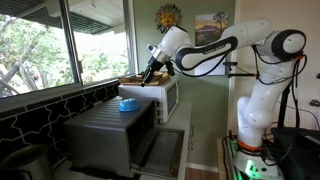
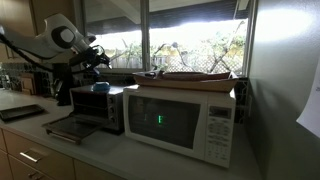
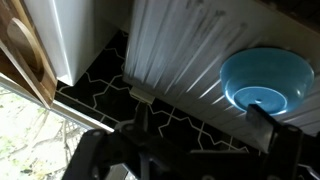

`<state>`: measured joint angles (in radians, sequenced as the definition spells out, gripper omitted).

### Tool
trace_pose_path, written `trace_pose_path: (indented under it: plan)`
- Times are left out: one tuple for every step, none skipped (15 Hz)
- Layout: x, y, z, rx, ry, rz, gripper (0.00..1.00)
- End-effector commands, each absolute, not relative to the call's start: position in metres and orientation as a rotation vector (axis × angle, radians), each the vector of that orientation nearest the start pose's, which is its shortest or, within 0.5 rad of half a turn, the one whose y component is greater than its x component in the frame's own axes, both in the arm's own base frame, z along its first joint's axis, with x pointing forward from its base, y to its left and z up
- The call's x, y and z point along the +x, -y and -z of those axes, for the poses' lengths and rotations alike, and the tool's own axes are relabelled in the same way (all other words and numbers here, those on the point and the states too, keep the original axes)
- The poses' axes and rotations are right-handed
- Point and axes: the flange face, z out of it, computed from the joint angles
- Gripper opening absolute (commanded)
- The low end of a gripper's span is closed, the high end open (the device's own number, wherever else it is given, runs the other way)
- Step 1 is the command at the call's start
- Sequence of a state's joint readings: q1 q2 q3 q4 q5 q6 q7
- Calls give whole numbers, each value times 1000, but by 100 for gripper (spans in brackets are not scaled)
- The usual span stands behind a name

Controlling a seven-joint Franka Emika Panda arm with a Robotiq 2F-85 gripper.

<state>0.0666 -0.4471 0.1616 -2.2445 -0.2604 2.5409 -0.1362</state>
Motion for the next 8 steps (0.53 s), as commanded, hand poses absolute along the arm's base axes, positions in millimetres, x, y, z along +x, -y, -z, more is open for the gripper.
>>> trace_pose_path:
  plan:
    - [454, -122, -626, -3050, 828, 1229, 100]
    - [455, -123, -623, -3056, 776, 1199, 100]
    - [455, -127, -622, -3050, 705, 1155, 100]
    - [456, -131, -622, -3047, 625, 1102, 100]
    - [455, -133, -622, -3048, 557, 1056, 100]
    - [455, -137, -622, -3045, 511, 999, 100]
    - [456, -141, -621, -3066, 455, 934, 100]
    - [457, -144, -618, -3072, 408, 873, 100]
